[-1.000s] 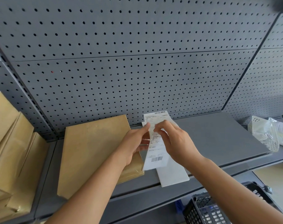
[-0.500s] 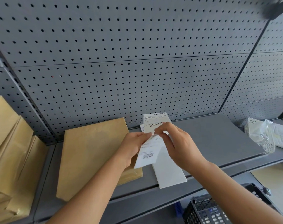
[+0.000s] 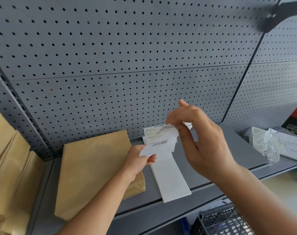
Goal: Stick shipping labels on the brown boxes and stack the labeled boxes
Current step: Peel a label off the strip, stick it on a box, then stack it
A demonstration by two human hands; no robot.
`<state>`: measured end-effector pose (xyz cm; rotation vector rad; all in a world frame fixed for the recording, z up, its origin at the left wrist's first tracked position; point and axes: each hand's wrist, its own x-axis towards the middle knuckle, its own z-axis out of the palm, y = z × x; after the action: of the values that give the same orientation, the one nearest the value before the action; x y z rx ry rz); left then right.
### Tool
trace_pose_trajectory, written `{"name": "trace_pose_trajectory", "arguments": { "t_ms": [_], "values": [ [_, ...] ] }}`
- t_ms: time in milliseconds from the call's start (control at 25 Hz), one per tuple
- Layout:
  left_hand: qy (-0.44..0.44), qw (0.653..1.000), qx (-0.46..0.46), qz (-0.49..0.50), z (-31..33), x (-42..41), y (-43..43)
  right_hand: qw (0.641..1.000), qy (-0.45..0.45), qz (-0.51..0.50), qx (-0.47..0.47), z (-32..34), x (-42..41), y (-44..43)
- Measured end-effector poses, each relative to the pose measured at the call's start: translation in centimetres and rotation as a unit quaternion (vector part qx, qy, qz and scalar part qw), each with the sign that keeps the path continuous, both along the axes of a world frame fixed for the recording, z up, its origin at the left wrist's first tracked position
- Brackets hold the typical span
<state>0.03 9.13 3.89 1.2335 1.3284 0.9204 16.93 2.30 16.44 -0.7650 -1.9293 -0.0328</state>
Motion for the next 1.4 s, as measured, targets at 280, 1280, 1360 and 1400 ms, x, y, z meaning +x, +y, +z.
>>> {"name": "trace_pose_trajectory", "arguments": {
  "t_ms": [280, 1280, 1360, 1400],
  "values": [
    [0.01, 1.0, 0.018, -0.01, -0.7, 0.2, -0.3, 0.995, 0.042, 0.064, 0.065, 3.3, -0.8, -2.0],
    [-0.034, 0.973, 0.226, 0.038, 8.0, -9.0, -8.3, 0.984, -0.044, 0.073, -0.156, 0.7, -7.5, 2.6],
    [-0.06, 0.971, 0.217, 0.085, 7.8, -9.9, -8.3, 0.986, -0.043, 0.074, -0.144, 0.5, -8.4, 3.2],
    [-0.063, 0.97, 0.209, 0.107, 7.6, -10.4, -8.2, 0.983, -0.027, 0.067, -0.17, 0.2, -8.7, 3.6]
  ]
}}
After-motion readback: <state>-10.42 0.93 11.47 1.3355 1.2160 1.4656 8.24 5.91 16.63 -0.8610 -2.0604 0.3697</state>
